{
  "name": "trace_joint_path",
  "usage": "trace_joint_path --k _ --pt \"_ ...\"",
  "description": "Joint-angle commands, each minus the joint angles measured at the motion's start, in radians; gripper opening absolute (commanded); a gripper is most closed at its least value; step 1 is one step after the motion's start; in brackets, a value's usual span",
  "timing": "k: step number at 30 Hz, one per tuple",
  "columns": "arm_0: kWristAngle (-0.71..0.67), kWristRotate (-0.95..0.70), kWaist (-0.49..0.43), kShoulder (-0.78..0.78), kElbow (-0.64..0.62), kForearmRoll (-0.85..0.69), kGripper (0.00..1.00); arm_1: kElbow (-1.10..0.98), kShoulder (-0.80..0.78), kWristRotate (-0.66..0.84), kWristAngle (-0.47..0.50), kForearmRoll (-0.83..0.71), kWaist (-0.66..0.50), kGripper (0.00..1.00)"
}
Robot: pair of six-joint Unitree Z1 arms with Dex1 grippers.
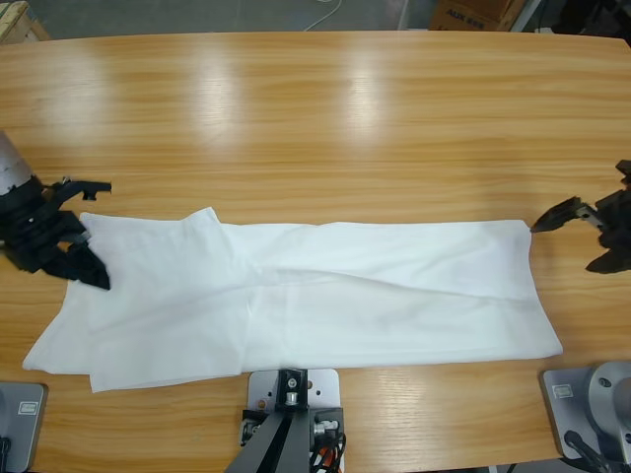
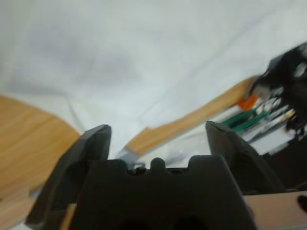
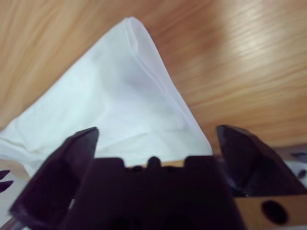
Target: Fold clothes
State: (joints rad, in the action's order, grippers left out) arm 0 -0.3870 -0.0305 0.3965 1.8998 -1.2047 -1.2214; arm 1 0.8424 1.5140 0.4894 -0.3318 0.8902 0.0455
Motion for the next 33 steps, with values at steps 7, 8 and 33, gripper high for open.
trace_joint_path --k 7,8,33 --pt "-0.024 0.181 0.185 -0.14 0.045 0.195 0.895 -0.031 -0.169 0.087 0.169 -0.256 -0.639 0.099" --pt "-0.024 0.194 0.193 -0.152 0.057 0.21 0.895 -0.03 -0.149 0.06 0.164 -0.286 -0.666 0.0" --pt "-0.019 0.242 0.162 -0.269 0.267 0.345 0.895 0.053 0.34 0.085 0.006 -0.723 -0.943 0.0"
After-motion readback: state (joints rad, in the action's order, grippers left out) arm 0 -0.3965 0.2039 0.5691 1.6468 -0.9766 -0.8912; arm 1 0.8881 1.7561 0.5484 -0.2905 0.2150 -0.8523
